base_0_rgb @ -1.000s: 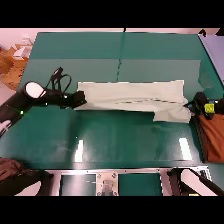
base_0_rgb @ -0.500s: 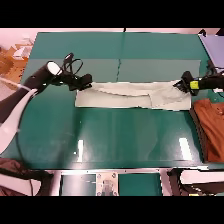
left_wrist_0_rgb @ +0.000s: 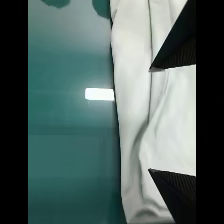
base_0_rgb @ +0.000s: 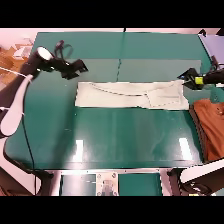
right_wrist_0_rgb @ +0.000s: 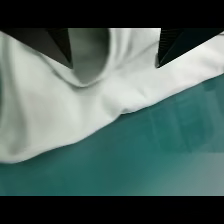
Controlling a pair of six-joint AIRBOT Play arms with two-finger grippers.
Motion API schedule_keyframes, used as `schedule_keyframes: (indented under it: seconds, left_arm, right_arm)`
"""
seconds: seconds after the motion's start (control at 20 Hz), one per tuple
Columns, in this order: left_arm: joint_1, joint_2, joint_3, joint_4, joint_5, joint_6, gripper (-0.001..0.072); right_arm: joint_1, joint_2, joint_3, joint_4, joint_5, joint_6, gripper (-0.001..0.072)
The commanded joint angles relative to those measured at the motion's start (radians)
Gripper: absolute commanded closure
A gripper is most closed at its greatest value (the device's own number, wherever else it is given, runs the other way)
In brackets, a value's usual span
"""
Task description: Fold the shirts.
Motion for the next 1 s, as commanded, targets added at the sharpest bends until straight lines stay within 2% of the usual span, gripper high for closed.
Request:
schedule_keyframes:
  seconds: [0.0,0.05,0.2,0.35,0.55,0.7,0.95]
  left_arm:
    - [0.082,-0.006,0.098,-0.014,-0.195,-0.033,-0.0013]
    - [0.084,-0.006,0.098,-0.020,-0.216,-0.033,-0.0012]
    - [0.072,-0.006,0.097,-0.019,-0.229,-0.033,-0.0012]
    - [0.057,-0.006,0.097,-0.024,-0.227,-0.033,-0.0012]
    - [0.054,-0.006,0.097,-0.042,-0.227,-0.034,-0.0012]
    - [0.054,-0.006,0.097,-0.043,-0.224,-0.048,-0.0012]
    - [0.054,-0.006,0.097,-0.054,-0.225,-0.048,-0.0012]
  right_arm:
    - [-0.112,-0.030,0.044,-0.003,0.136,-0.113,0.0099]
    - [-0.137,-0.048,0.044,-0.002,0.165,-0.127,0.0056]
    - [-0.177,-0.131,0.050,0.000,0.219,-0.160,0.0026]
    - [-0.177,-0.228,0.092,0.024,0.299,-0.198,0.0026]
    - [-0.172,-0.348,0.189,0.213,0.438,-0.211,0.0026]
    - [-0.136,-0.375,0.211,0.210,0.463,-0.211,0.0026]
    - [-0.081,-0.377,0.226,0.204,0.481,-0.274,0.0027]
